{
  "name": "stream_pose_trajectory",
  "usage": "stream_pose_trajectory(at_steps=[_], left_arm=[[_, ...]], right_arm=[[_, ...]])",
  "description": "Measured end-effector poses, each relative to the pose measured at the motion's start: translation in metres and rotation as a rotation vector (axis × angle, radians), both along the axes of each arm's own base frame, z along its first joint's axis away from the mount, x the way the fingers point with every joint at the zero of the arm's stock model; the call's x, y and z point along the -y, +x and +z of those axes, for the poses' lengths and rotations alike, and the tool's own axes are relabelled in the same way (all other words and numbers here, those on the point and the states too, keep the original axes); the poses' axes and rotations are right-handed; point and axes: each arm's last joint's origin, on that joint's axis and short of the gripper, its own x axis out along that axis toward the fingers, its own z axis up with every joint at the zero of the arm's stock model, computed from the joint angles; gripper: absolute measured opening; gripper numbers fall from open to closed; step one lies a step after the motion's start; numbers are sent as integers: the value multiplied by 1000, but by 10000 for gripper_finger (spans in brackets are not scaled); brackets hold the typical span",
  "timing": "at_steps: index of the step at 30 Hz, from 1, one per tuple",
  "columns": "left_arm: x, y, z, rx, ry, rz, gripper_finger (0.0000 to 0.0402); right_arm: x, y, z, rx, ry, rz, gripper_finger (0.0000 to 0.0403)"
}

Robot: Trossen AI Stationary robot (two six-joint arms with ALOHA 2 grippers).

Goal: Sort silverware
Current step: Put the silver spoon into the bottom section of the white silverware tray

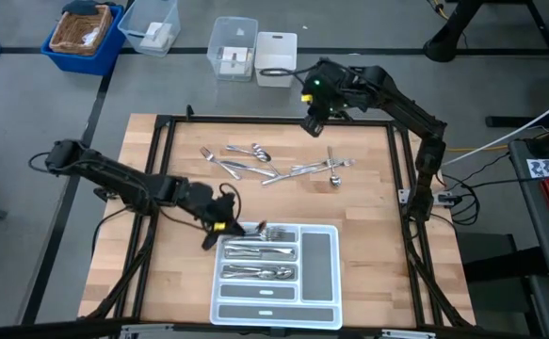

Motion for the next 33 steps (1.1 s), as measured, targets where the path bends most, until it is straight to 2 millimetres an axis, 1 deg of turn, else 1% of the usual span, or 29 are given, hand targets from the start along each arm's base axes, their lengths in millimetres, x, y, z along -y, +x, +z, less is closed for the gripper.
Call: stream_pose_trajectory(at_steps=[2, 5, 8, 11, 15, 18, 22, 27, 30, 33], left_arm=[[13, -1, -2, -7, 0, -6, 6], [31, -1, -8, -10, 6, -9, 6], [46, 2, -17, -16, 22, -24, 4], [56, 7, -28, -23, 23, -41, 5], [65, 13, -46, -75, 19, -45, 10], [71, 16, -60, -120, 23, -50, 10], [76, 19, -76, -165, 29, -52, 11], [78, 23, -87, -180, 34, -56, 11], [78, 23, -91, -195, 40, -58, 12], [79, 23, -91, -199, 33, -72, 12]], right_arm=[[5, 1, -1, 22, 15, -49, 111], [13, 3, -9, 11, 35, -150, 111], [23, 4, -22, -24, 51, -283, 111], [33, 5, -40, -67, 78, -369, 111], [41, 8, -75, -146, 127, -441, 111], [45, 6, -103, -218, 194, -490, 111], [47, -2, -142, -328, 309, -520, 111], [41, -9, -185, -435, 376, -521, 111], [37, -12, -207, -456, 428, -514, 111], [34, -14, -224, -446, 482, -504, 111]])
